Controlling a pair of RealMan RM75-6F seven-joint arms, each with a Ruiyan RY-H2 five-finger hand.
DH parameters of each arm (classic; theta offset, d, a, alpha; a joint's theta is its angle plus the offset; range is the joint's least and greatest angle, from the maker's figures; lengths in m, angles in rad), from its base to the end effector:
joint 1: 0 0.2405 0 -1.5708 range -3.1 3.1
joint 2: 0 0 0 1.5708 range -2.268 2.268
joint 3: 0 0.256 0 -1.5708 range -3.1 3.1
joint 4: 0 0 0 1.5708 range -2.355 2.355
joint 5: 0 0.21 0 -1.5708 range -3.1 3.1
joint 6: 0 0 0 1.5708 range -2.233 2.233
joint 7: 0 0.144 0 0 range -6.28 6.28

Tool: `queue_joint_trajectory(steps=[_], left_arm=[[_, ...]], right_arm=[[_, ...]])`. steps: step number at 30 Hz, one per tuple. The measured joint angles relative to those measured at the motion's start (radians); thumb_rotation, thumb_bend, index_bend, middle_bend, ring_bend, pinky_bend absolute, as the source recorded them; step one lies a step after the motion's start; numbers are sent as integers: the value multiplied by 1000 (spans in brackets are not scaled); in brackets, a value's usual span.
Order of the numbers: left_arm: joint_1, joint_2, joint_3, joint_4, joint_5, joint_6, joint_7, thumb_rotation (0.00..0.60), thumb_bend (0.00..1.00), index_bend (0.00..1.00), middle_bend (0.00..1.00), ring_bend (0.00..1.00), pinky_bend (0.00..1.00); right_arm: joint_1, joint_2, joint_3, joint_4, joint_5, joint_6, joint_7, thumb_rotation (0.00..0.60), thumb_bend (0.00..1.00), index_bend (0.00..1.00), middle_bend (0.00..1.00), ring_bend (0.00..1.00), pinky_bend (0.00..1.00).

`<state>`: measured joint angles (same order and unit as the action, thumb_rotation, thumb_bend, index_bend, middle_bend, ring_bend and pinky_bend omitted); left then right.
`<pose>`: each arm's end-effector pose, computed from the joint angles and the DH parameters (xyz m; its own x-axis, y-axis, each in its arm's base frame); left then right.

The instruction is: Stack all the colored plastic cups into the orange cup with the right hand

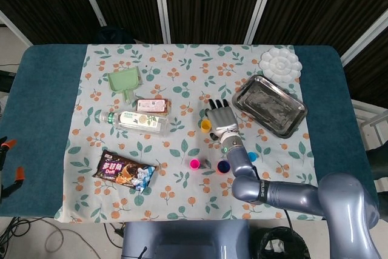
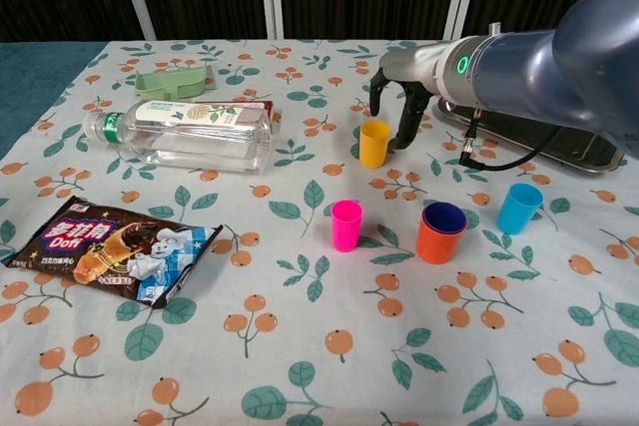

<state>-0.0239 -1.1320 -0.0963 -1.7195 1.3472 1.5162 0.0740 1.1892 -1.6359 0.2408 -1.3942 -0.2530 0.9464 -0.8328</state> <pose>-0.3145 0.1683 0.1628 0.3425 -0.0346 0.9389 0.9250 0.1873 -0.3305 -0.0635 -0.4072 -0.0412 0.5537 -0.3787 0.7417 -0.8319 -0.2125 0.5126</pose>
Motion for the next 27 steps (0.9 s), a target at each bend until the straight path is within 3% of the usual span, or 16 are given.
queue_joint_trajectory(steps=[27], left_arm=[[0, 2, -5, 2, -7, 1, -3, 600, 467, 175, 67, 0, 9]], right_arm=[[10, -72, 33, 92, -5, -2, 25, 600, 378, 424, 0, 0, 47]])
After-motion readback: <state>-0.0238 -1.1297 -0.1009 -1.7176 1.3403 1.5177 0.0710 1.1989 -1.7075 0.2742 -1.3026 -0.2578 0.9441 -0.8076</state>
